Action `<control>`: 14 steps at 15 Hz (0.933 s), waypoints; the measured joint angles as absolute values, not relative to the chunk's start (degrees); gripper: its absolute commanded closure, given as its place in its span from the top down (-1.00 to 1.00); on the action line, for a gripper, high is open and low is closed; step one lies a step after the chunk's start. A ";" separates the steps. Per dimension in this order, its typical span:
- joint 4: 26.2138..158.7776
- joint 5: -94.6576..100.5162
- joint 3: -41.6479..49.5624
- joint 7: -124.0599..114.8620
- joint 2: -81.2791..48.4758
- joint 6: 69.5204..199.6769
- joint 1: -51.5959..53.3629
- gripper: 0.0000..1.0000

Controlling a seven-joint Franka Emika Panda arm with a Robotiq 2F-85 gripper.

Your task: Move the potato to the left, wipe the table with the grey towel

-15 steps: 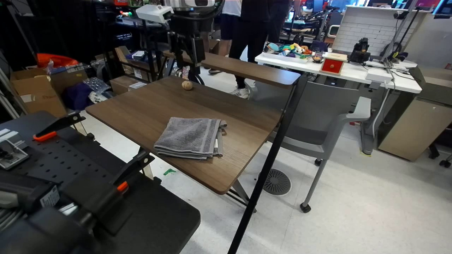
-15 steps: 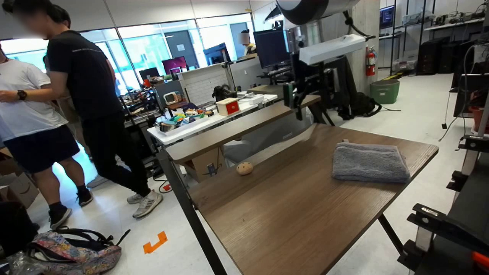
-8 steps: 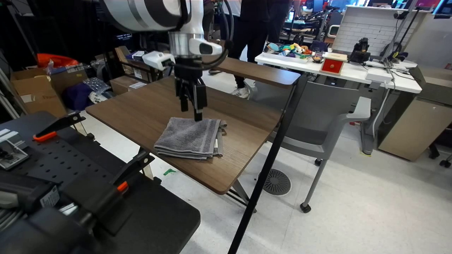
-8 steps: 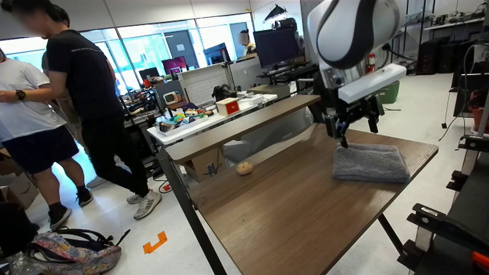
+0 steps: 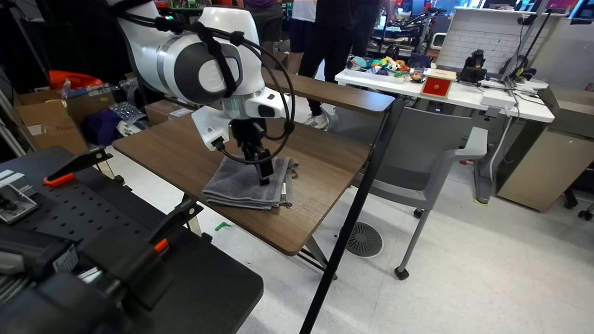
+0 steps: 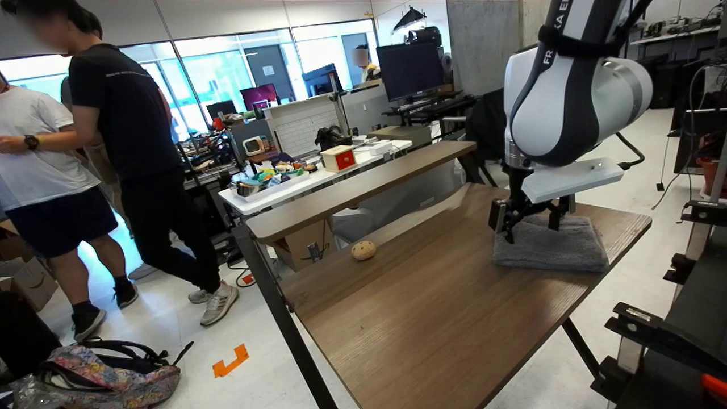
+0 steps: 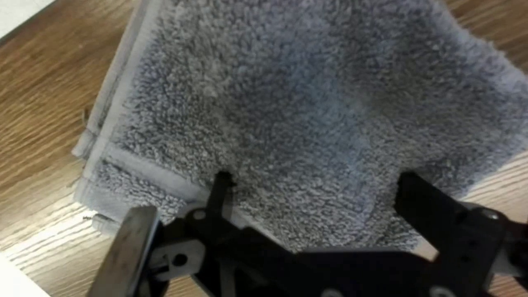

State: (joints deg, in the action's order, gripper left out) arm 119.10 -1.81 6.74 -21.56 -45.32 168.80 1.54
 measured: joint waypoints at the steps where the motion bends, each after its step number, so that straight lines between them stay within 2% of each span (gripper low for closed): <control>1: 118.96 -2.12 6.84 -21.54 -45.32 168.78 1.62 1.00; 5: 114.40 -6.17 9.51 -22.59 -47.06 169.73 1.65 1.00; 11: 98.24 -10.14 19.70 -31.64 -60.33 167.87 1.24 1.00; 14: 94.05 -10.54 19.96 -33.80 -61.88 164.44 1.26 1.00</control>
